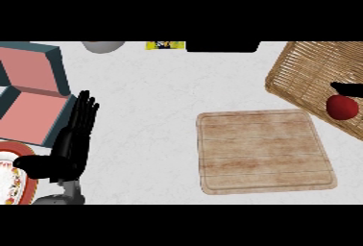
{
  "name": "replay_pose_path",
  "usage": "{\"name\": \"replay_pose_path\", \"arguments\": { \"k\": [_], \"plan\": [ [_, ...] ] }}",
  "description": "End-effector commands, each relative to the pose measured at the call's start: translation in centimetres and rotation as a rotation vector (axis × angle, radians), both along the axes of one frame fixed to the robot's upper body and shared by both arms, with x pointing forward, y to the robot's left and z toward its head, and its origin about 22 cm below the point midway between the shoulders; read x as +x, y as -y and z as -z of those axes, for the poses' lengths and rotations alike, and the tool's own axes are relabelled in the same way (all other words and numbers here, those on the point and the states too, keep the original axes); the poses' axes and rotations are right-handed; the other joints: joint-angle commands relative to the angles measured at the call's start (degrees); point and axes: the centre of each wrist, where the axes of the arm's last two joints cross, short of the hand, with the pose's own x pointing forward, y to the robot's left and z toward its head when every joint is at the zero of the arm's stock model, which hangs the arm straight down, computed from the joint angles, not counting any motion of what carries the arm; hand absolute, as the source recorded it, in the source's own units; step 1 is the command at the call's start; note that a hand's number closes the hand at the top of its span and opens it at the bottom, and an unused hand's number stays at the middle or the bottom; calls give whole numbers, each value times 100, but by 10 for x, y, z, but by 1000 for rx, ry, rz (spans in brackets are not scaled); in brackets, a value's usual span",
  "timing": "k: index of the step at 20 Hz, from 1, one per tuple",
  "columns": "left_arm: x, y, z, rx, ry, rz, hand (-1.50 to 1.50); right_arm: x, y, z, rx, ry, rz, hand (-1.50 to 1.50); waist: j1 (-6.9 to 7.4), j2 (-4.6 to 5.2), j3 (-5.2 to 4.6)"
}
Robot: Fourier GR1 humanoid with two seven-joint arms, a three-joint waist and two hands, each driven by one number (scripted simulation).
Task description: Pick the tomato from the cutting board and place it in the basket
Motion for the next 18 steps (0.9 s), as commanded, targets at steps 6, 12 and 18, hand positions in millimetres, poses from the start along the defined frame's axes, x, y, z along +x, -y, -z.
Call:
{"name": "replay_pose_path", "arguments": {
  "k": [6,12,18],
  "plan": [
    [8,-10,3,5,-6,-4,0,-10,18,-35,-98,196,96,-150,-44,-5,-1],
    [-4,-18,-2,-5,-2,-19,0,-34,35,-72,-80,228,230,-150,-90,-31,-6],
    [-18,-5,3,-2,-14,-36,0,-98,62,-81,-19,374,239,-150,-183,-59,-2]
  ]
}}
